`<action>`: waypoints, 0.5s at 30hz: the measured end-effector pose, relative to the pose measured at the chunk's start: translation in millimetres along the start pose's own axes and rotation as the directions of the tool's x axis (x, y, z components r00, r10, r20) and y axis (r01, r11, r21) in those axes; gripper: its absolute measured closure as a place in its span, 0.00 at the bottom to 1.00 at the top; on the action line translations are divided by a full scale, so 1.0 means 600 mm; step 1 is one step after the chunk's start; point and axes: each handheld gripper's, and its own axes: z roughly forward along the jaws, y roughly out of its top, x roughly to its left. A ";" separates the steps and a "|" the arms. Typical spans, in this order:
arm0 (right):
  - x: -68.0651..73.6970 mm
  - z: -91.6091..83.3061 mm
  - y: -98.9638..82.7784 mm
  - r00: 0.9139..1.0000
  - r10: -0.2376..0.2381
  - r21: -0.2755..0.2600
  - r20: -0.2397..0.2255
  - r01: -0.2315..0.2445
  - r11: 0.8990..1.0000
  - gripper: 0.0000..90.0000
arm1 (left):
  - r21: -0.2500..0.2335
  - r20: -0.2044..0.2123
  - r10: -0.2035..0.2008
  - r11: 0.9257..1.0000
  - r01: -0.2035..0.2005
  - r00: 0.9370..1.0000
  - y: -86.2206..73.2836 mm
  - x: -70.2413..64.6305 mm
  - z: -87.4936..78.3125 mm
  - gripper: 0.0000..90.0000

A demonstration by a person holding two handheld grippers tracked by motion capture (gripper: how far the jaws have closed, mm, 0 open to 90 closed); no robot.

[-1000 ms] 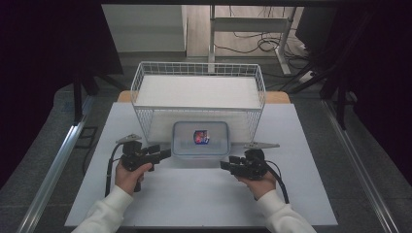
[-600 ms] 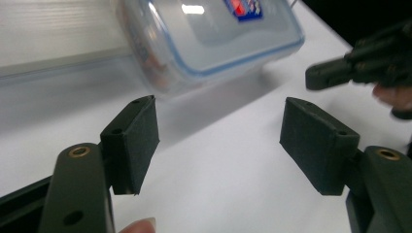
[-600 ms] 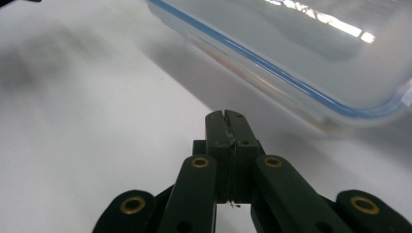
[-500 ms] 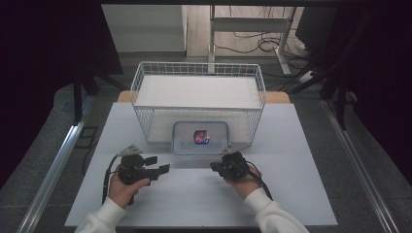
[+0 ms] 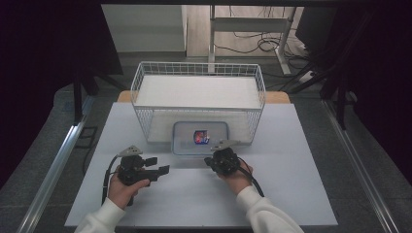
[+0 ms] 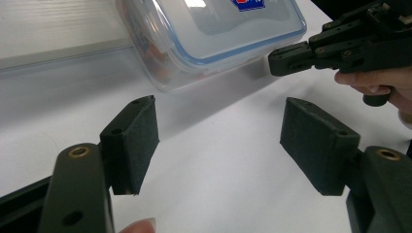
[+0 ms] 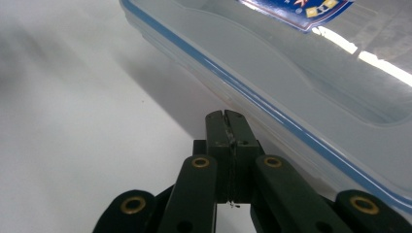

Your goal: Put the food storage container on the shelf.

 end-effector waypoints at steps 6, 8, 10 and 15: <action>-0.001 0.012 0.004 1.000 0.000 -0.013 0.007 0.000 1.000 0.99 | 0.007 -0.008 0.005 1.000 -0.005 1.000 0.000 0.002 0.001 0.33; -0.005 0.011 0.008 1.000 0.013 -0.029 0.008 -0.013 1.000 0.99 | 0.011 -0.009 0.007 1.000 -0.007 1.000 0.000 0.001 0.002 0.33; -0.010 0.011 0.011 1.000 0.021 -0.034 0.003 -0.021 0.999 0.99 | 0.013 -0.010 0.011 1.000 -0.011 1.000 0.000 0.001 0.002 0.33; -0.012 0.011 0.021 1.000 0.020 -0.056 -0.003 -0.020 0.998 0.99 | 0.011 -0.011 0.003 1.000 -0.002 1.000 0.000 0.001 0.003 0.33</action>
